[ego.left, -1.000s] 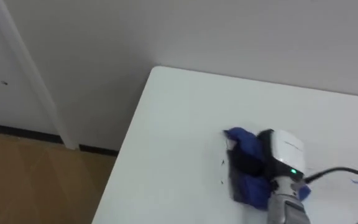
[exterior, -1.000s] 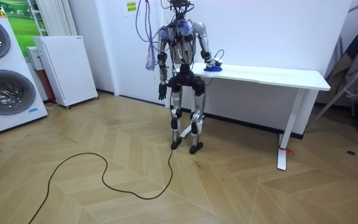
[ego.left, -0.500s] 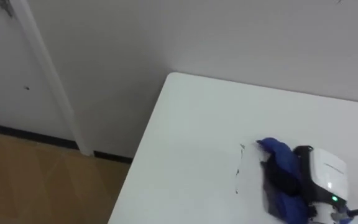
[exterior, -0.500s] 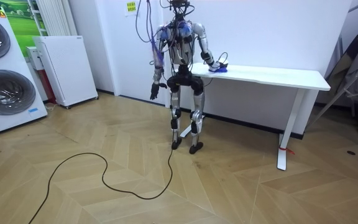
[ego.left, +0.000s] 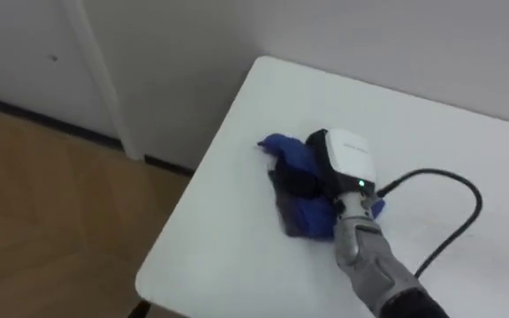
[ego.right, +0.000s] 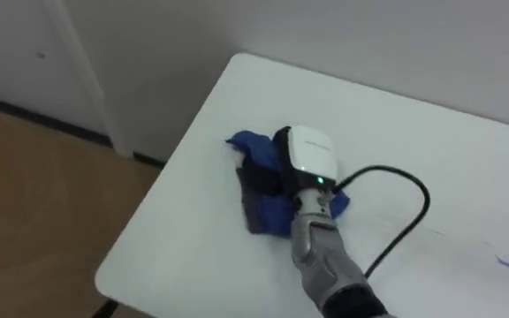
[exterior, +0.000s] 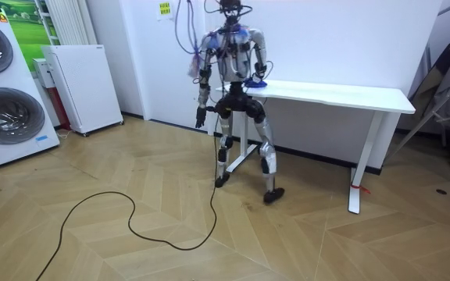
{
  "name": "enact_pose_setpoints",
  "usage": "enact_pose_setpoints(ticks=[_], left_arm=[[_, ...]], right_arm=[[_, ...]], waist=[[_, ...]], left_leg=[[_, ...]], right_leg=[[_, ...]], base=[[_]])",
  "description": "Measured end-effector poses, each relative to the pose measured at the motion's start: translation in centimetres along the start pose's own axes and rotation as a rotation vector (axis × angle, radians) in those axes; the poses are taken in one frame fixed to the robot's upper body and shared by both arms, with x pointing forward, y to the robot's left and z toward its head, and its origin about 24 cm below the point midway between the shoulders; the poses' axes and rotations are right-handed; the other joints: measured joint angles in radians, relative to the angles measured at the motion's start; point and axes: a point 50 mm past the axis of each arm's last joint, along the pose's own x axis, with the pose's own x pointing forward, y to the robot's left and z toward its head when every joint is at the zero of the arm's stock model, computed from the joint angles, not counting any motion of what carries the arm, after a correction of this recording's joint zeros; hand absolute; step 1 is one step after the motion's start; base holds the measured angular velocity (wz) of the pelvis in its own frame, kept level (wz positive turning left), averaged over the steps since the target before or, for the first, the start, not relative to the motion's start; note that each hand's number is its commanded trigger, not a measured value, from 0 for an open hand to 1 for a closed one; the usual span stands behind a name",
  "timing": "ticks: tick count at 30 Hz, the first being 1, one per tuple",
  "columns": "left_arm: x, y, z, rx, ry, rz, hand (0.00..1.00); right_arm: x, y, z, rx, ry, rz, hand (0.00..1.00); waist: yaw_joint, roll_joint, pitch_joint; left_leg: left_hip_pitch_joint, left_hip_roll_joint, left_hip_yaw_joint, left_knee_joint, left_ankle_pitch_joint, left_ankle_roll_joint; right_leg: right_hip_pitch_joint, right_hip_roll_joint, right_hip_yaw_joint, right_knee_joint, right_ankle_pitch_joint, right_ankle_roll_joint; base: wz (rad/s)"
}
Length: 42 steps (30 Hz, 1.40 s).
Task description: Wipe table
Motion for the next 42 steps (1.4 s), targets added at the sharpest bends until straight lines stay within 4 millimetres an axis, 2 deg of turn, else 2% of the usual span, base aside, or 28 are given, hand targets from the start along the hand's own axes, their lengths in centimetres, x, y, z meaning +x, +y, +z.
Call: enact_pose_setpoints(ticks=[2,3,4,5,6,7,8,9,10,12,13,14,15,17,18,20,23,25,26,28,29,30,32,33,35,38,40,42], left_arm=[[-0.1,0.4,-1.2,-0.018,0.03,0.011,0.0],[-0.3,0.5,-2.1,-0.035,0.055,0.017,0.0],[-0.6,0.1,-3.3,-0.055,0.078,0.016,0.0],[-0.7,-0.1,-4.0,-0.067,0.091,0.013,0.0],[-1.1,-0.4,-5.2,-0.092,0.114,0.013,0.0],[-1.4,-0.7,-6.2,-0.097,0.137,0.01,0.0],[-1.5,-1.0,-6.5,-0.1,0.147,0.006,0.0],[-1.8,-1.5,-7.2,-0.101,0.164,-0.003,0.0],[-2.0,-2.0,-7.7,-0.102,0.178,-0.012,0.0],[-2.1,-2.1,-8.1,-0.106,0.187,-0.011,0.0],[-2.2,-2.3,-8.2,-0.106,0.19,-0.016,0.0],[-2.2,-2.6,-8.0,-0.11,0.187,-0.023,0.0],[-2.2,-2.8,-8.0,-0.111,0.188,-0.027,0.0],[-2.3,-3.1,-8.2,-0.115,0.195,-0.039,0.0],[-2.3,-3.3,-8.2,-0.115,0.195,-0.043,0.0],[-2.3,-3.8,-7.7,-0.128,0.188,-0.058,0.0],[-2.2,-3.9,-7.1,-0.139,0.181,-0.067,0.0],[-2.1,-3.9,-6.6,-0.176,0.171,-0.065,0.0],[-2.1,-3.8,-6.6,-0.184,0.172,-0.064,0.0],[-2.1,-3.7,-6.6,-0.186,0.169,-0.057,0.0],[-2.1,-3.5,-6.4,-0.187,0.156,-0.047,0.0],[-2.1,-3.4,-6.4,-0.185,0.155,-0.042,0.0],[-1.9,-2.3,-5.9,-0.177,0.132,-0.001,0.0],[-1.9,-2.1,-5.8,-0.176,0.124,0.011,0.0],[-1.9,-1.7,-6.2,-0.179,0.131,0.044,0.0],[-2.0,-1.4,-6.5,-0.171,0.14,0.068,0.0],[-2.0,-1.7,-6.6,-0.162,0.14,0.064,0.0],[-2.0,-2.1,-6.4,-0.143,0.136,0.054,0.0]], right_arm=[[-0.6,0.3,-0.8,0.016,0.009,0.001,1.0],[-1.4,0.6,-1.8,0.018,0.027,0.0,1.0],[-2.6,0.7,-3.2,-0.002,0.042,-0.01,1.0],[-3.1,0.6,-3.9,-0.021,0.045,-0.018,1.0],[-4.5,0.1,-6.0,-0.057,0.073,-0.052,1.0],[-6.3,-1.1,-9.0,-0.102,0.147,-0.095,1.0],[-7.1,-1.6,-10.4,-0.124,0.188,-0.111,1.0],[-8.6,-2.8,-12.9,-0.144,0.289,-0.144,1.0],[-9.7,-3.6,-14.6,-0.153,0.37,-0.166,1.0],[-10.5,-4.5,-15.9,-0.167,0.433,-0.185,1.0],[-10.2,-4.6,-15.9,-0.17,0.439,-0.18,1.0],[-9.4,-4.5,-15.4,-0.158,0.429,-0.171,1.0],[-8.9,-4.6,-15.2,-0.156,0.422,-0.171,1.0],[-6.4,-3.8,-12.7,-0.135,0.362,-0.128,1.0],[-5.5,-3.8,-11.8,-0.141,0.321,-0.115,1.0],[-2.6,-3.2,-7.3,-0.141,0.138,-0.06,1.0],[-2.1,-1.4,-3.3,-0.119,-0.012,0.001,1.0],[-2.1,-1.1,-2.9,-0.11,-0.036,0.006,1.0],[-2.2,-1.1,-3.0,-0.11,-0.038,0.004,1.0],[-3.6,-0.2,-4.2,-0.103,-0.021,0.009,1.0],[-4.8,-0.1,-5.2,-0.106,-0.001,-0.011,1.0],[-5.5,-0.1,-6.0,-0.108,0.017,-0.024,1.0],[-7.9,-0.7,-8.9,-0.122,0.118,-0.109,1.0],[-8.4,-0.9,-9.6,-0.128,0.15,-0.131,1.0],[-11.4,-1.5,-12.7,-0.163,0.295,-0.197,1.0],[-13.5,-1.9,-14.7,-0.185,0.402,-0.213,1.0],[-13.4,-2.0,-14.8,-0.156,0.435,-0.214,1.0],[-12.5,-1.9,-14.3,-0.144,0.437,-0.204,1.0]], waist=[[-0.025,-0.008,0.002],[-0.051,-0.009,-0.0056],[-0.079,0.001,-0.0177],[-0.096,0.005,-0.0196],[-0.139,0.002,-0.0206],[-0.183,-0.011,-0.0262],[-0.194,-0.013,-0.0287],[-0.21,-0.011,-0.0312],[-0.217,-0.009,-0.0309],[-0.235,-0.007,-0.0303],[-0.227,-0.003,-0.0255],[-0.203,0.009,-0.0238],[-0.187,0.018,-0.0217],[-0.11,0.048,-0.0189],[-0.094,0.055,-0.0183],[-0.057,0.067,-0.0145],[-0.06,0.066,-0.0131],[-0.072,0.061,-0.0152],[-0.074,0.057,-0.0165],[-0.13,0.047,-0.0173],[-0.157,0.036,-0.017],[-0.166,0.036,-0.0188],[-0.199,0.02,-0.0164],[-0.201,0.016,-0.0149],[-0.214,0.007,-0.0235],[-0.213,0.005,-0.0265],[-0.205,0.011,-0.0326],[-0.194,0.014,-0.0336]], left_leg=[[0.019,0.042,0.011,-0.007,0.003,-0.051],[0.035,0.078,0.018,-0.01,0.006,-0.09],[0.065,0.127,0.045,-0.035,0.03,-0.129],[0.08,0.151,0.059,-0.062,0.049,-0.142],[0.096,0.177,0.094,-0.109,0.1,-0.148],[0.095,0.18,0.136,-0.136,0.153,-0.137],[0.096,0.18,0.166,-0.141,0.172,-0.133],[0.102,0.177,0.215,-0.14,0.196,-0.124],[0.105,0.171,0.242,-0.131,0.198,-0.121],[0.108,0.151,0.248,-0.115,0.193,-0.114],[0.118,0.126,0.241,-0.098,0.163,-0.083],[0.125,0.093,0.236,-0.082,0.122,-0.067],[0.132,0.079,0.236,-0.081,0.109,-0.059],[0.155,0.045,0.235,-0.107,0.08,-0.053],[0.155,0.038,0.234,-0.117,0.078,-0.051],[0.149,0.009,0.206,-0.164,0.08,-0.047],[0.133,-0.021,0.163,-0.203,0.094,-0.039],[0.13,-0.029,0.143,-0.221,0.104,-0.038],[0.137,-0.031,0.137,-0.226,0.108,-0.038],[0.16,-0.039,0.099,-0.241,0.112,-0.033],[0.175,-0.043,0.098,-0.257,0.117,-0.028],[0.184,-0.044,0.098,-0.262,0.119,-0.025],[0.204,-0.059,0.106,-0.288,0.129,-0.009],[0.206,-0.061,0.11,-0.294,0.132,-0.005],[0.221,-0.074,0.112,-0.303,0.13,0.008],[0.239,-0.084,0.125,-0.304,0.119,0.018],[0.246,-0.085,0.135,-0.302,0.117,0.021],[0.246,-0.085,0.139,-0.298,0.117,0.021]], right_leg=[[-0.008,0.019,-0.008,-0.012,0.028,-0.006],[-0.01,0.042,-0.018,0.018,0.033,0.07],[-0.004,0.084,-0.037,0.063,-0.02,0.061],[-0.002,0.1,-0.055,0.082,-0.041,0.046],[-0.002,0.121,-0.073,0.11,-0.081,0.026],[0.004,0.122,-0.1,0.127,-0.11,0.013],[0.007,0.123,-0.108,0.13,-0.119,0.007],[0.013,0.132,-0.112,0.128,-0.127,-0.007],[0.022,0.145,-0.117,0.123,-0.134,-0.02],[0.031,0.161,-0.118,0.125,-0.148,-0.038],[0.03,0.175,-0.097,0.126,-0.147,-0.055],[0.021,0.195,-0.065,0.124,-0.144,-0.068],[0.018,0.206,-0.047,0.124,-0.143,-0.073],[-0.017,0.247,0.038,0.12,-0.132,-0.09],[-0.032,0.255,0.056,0.12,-0.127,-0.099],[-0.08,0.282,0.103,0.119,-0.101,-0.113],[-0.112,0.279,0.117,0.128,-0.098,-0.117],[-0.11,0.276,0.108,0.117,-0.094,-0.121],[-0.105,0.277,0.107,0.11,-0.091,-0.121],[-0.055,0.273,0.073,0.065,-0.088,-0.113],[-0.017,0.271,0.057,0.031,-0.084,-0.104],[0.003,0.272,0.053,0.01,-0.08,-0.098],[0.05,0.268,0.054,-0.047,-0.062,-0.079],[0.056,0.268,0.055,-0.064,-0.05,-0.077],[0.1,0.265,0.056,-0.118,-0.019,-0.059],[0.119,0.257,0.077,-0.124,-0.013,-0.045],[0.124,0.257,0.09,-0.135,-0.009,-0.038],[0.116,0.262,0.111,-0.132,-0.003,-0.041]], base=[[0.56],[0.52],[0.44],[0.37],[0.56],[0.63],[0.52],[0.17],[0.15],[-0.05],[-0.55],[-0.74],[-0.94],[-1.23],[-1.24],[-0.85],[-0.06],[0.32],[0.23],[0.55],[0.69],[0.61],[0.35],[0.0],[0.0],[-0.09],[-0.22],[-0.24]])
